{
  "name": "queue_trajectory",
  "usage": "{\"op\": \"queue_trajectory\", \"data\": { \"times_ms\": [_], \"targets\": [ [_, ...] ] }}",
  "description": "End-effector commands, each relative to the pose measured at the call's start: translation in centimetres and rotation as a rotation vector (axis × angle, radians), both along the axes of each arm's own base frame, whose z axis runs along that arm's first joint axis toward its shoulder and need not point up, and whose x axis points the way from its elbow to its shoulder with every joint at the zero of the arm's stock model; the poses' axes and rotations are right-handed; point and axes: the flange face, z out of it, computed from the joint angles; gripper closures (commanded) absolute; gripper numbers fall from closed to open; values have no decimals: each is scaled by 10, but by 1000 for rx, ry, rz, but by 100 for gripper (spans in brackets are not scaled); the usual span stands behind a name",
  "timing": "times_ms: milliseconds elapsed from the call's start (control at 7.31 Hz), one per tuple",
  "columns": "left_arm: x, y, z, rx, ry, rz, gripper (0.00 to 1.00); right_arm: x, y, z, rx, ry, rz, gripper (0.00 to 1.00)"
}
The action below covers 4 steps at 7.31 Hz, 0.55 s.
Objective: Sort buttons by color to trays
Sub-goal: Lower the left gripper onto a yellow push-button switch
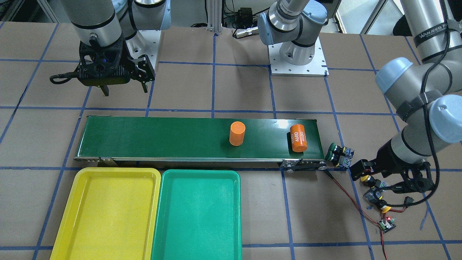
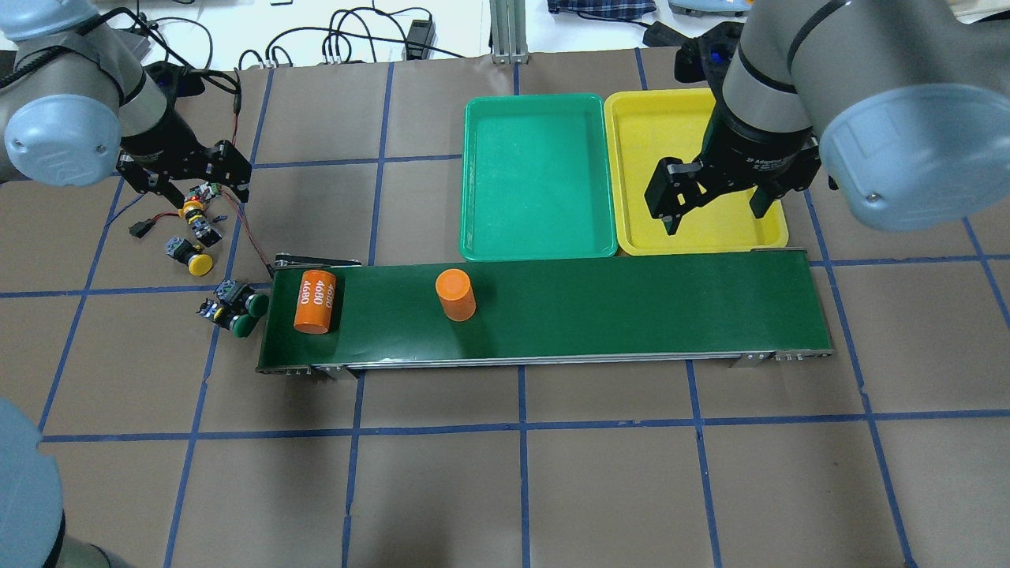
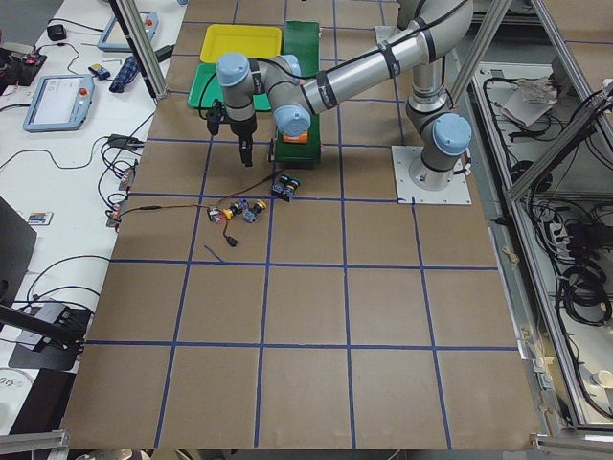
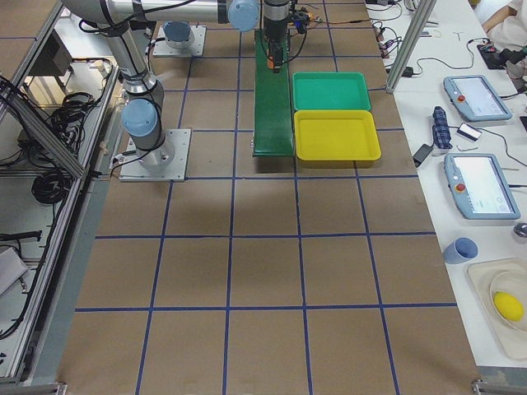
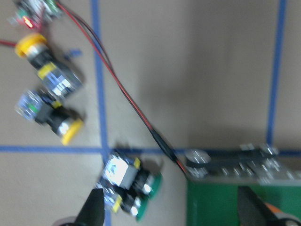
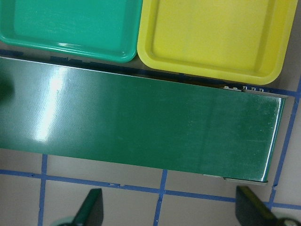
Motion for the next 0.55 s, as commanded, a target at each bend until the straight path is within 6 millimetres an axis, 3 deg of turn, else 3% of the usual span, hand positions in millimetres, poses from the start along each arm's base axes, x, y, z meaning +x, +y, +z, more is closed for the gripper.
{"op": "queue_trajectory", "data": {
  "times_ms": [0, 410],
  "targets": [
    [44, -14, -48, 3, -1, 65, 2, 0, 0, 0, 0, 1, 1, 0],
    [53, -20, -83, 16, 3, 74, 4, 0, 0, 0, 0, 3, 1, 0]
  ]
}}
